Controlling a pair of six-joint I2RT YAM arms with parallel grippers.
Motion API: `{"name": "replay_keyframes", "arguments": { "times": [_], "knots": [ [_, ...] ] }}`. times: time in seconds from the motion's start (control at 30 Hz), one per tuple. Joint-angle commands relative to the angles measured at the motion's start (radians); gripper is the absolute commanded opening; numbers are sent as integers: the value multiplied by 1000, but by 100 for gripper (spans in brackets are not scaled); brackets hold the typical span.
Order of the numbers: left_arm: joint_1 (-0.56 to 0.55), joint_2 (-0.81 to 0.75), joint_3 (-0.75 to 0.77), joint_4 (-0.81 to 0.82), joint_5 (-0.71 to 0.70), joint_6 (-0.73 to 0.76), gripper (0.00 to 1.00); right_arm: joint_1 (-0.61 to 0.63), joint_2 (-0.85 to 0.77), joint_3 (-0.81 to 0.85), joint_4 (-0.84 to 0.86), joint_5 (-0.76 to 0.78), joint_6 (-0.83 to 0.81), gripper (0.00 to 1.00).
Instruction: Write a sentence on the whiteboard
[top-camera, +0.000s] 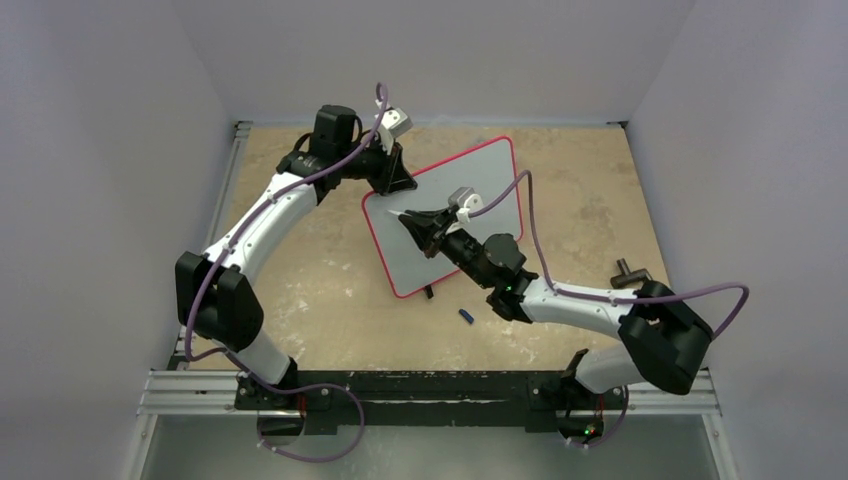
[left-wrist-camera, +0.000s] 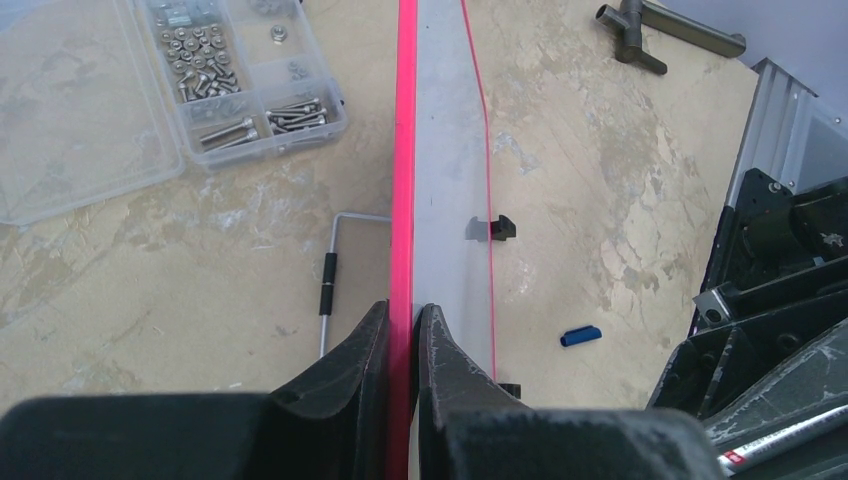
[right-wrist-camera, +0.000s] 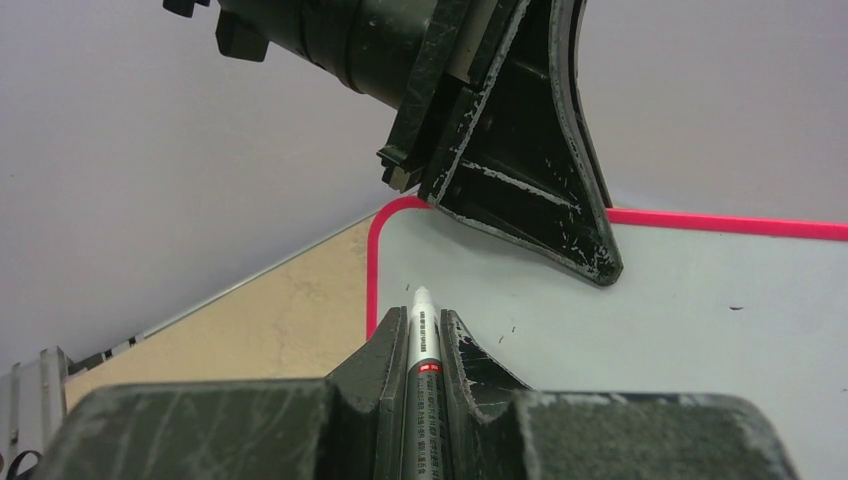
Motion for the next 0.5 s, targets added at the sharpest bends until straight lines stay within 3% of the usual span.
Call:
{"name": "replay_keyframes", "arguments": {
  "times": [0.0,0.47],
  "knots": [
    [-12,16,-37,-80,-118,103,0,10,17,55,73,-1,-25,0],
    [-19,16,-29,-88,-143,102,0,15,77,104,66,3,-23,0]
  ]
}}
